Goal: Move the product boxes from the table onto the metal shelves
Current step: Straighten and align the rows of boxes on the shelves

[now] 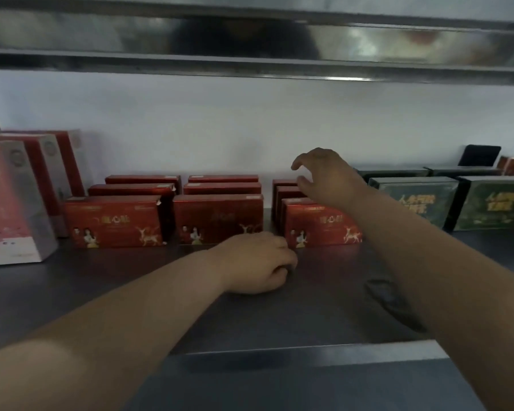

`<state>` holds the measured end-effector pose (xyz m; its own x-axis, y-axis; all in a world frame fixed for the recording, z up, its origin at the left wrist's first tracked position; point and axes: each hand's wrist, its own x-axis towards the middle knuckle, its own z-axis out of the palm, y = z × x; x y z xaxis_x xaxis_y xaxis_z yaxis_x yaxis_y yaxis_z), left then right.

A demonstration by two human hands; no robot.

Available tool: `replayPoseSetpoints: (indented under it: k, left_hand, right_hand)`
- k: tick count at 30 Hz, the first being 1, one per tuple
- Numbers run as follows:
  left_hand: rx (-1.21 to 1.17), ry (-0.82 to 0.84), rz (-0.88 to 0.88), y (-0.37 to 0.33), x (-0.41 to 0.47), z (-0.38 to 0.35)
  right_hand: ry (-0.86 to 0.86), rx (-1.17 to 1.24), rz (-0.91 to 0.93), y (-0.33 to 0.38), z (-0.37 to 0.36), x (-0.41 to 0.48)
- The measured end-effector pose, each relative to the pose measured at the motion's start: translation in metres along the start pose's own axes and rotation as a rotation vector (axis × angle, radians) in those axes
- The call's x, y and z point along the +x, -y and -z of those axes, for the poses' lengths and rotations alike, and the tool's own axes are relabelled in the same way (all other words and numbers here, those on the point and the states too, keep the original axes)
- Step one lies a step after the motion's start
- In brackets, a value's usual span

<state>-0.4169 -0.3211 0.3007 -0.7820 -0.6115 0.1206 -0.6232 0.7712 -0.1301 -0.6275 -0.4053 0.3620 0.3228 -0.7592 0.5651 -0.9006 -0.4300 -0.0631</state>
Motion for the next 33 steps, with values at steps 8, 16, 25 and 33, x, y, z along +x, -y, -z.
replayPoseSetpoints:
  k: [8,16,25,33]
  left_hand:
    - [-0.267,-0.006,0.073,-0.003,0.002,-0.027]
    - [-0.317,-0.017,0.059,0.0,0.001,-0.031]
    - [-0.346,0.037,0.08,0.001,0.002,-0.03]
    - [-0.349,0.073,0.096,0.0,0.002,-0.028]
  right_hand:
    - [0.304,-0.044,0.035,-0.042,0.004,0.039]
    - [0.462,-0.008,0.011,-0.05,0.001,0.061]
    - [0.566,0.041,-0.077,-0.039,-0.009,0.081]
    - [0.488,0.021,-0.09,-0.037,-0.023,0.089]
